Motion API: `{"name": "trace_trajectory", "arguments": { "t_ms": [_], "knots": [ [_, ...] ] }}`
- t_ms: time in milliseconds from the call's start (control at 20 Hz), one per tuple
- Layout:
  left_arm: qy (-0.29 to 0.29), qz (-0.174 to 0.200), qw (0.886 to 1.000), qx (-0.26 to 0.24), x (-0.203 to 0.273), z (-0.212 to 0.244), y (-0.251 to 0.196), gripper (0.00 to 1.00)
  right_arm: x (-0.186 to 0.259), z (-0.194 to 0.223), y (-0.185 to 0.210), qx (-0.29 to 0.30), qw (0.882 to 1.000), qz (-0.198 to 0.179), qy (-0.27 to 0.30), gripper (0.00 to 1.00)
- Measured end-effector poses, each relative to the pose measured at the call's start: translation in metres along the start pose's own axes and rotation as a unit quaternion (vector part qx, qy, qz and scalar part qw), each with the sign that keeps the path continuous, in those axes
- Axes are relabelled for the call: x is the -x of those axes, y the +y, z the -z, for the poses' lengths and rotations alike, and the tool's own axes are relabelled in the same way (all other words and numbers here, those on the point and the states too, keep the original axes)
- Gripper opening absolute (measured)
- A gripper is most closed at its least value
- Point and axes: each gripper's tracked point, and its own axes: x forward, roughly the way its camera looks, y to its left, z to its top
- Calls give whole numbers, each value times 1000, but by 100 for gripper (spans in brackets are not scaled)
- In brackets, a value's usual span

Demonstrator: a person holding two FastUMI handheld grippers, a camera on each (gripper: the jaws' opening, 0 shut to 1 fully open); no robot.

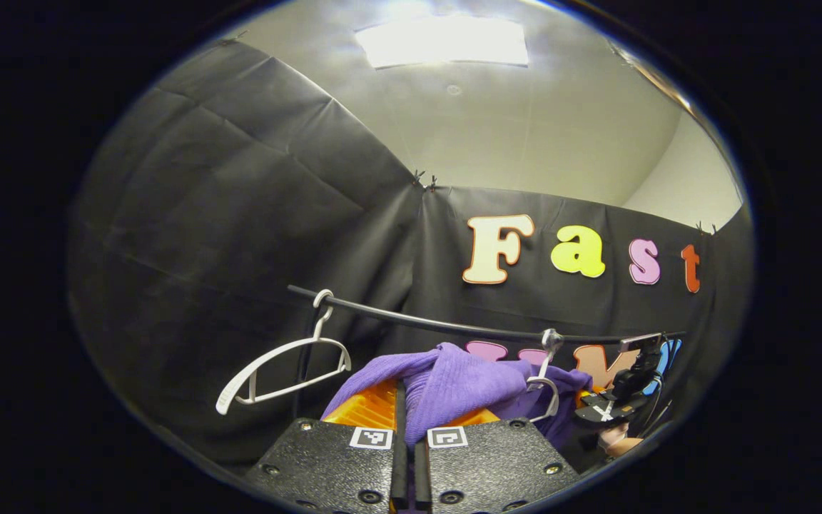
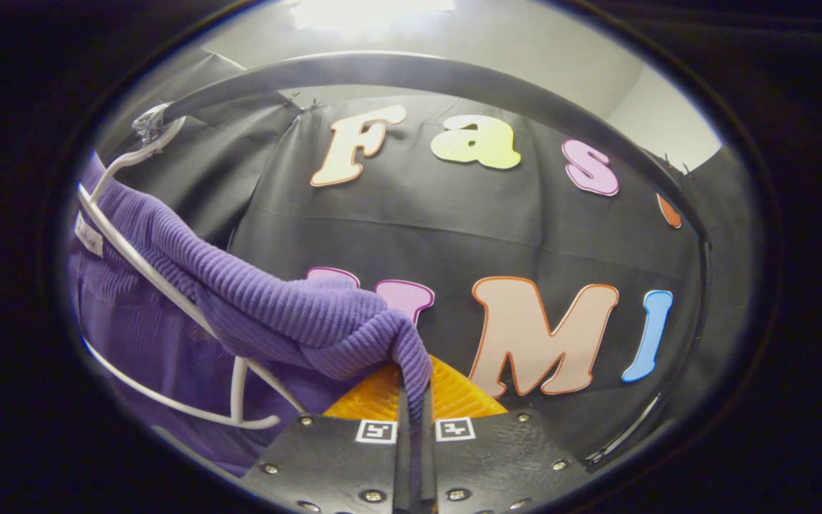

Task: Grasp the clothes on the hanger with both hands and then place them into the laundry hamper below.

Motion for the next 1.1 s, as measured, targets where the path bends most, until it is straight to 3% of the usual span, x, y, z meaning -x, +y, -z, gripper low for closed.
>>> {"name": "trace_trajectory", "arguments": {
  "t_ms": [1100],
  "knots": [
    [36, -53, 998, -5, -47, 54, 43, 4, -32, 38, 14, -12, 999, -16, 30, 5]
  ]
}}
